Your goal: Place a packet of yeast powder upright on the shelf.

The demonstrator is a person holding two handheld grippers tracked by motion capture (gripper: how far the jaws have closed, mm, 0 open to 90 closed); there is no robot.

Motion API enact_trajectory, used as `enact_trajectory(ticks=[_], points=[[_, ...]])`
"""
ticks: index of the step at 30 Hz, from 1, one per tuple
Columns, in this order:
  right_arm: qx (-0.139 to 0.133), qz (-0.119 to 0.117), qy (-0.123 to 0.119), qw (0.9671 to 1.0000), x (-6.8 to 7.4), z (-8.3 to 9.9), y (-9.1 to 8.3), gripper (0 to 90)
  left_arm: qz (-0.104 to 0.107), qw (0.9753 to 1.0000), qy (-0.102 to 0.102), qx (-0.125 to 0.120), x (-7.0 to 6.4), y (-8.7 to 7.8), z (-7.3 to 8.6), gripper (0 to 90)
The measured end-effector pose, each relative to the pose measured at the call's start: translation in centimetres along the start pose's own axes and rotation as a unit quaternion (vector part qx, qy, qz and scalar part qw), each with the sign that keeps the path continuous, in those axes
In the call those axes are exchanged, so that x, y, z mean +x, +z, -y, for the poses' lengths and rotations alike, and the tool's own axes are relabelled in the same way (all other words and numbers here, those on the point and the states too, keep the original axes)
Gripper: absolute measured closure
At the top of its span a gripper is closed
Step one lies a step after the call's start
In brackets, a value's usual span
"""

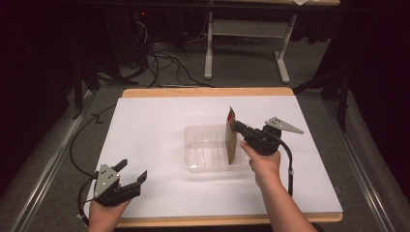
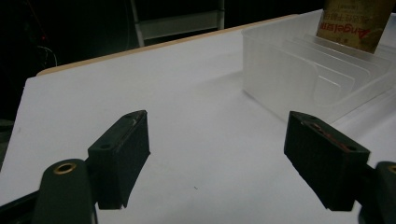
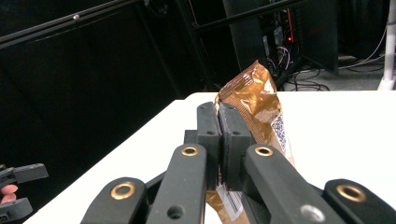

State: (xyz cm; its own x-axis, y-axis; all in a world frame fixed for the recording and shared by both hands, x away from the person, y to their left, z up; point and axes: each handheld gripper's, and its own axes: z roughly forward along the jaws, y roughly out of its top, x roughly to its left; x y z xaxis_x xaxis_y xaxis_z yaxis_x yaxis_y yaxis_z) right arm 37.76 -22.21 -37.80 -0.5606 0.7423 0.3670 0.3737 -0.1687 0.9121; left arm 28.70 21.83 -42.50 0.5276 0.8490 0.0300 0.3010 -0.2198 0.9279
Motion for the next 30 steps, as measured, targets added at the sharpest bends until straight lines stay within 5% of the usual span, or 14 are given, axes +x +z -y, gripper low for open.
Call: enact_trajectory(ticks=[10,15,30], points=[[0.013,-0.005,-0.005,0.9999,0.3,-0.7,-0.1,59.2,0.001,0.9999,-0.011,0.005,0.1,0.2,0.2,22.7],[0.017,-0.001,-0.036,0.9992,0.8,-1.6,-1.0,43.8,0.002,1.0,-0.002,0.007,-0.1,0.4,0.1,22.7],[0.026,0.05,-0.097,0.9936,0.3,-0.9,-5.7,27.4,0.0,0.9999,-0.003,0.01,0.0,0.3,0.2,22.7]])
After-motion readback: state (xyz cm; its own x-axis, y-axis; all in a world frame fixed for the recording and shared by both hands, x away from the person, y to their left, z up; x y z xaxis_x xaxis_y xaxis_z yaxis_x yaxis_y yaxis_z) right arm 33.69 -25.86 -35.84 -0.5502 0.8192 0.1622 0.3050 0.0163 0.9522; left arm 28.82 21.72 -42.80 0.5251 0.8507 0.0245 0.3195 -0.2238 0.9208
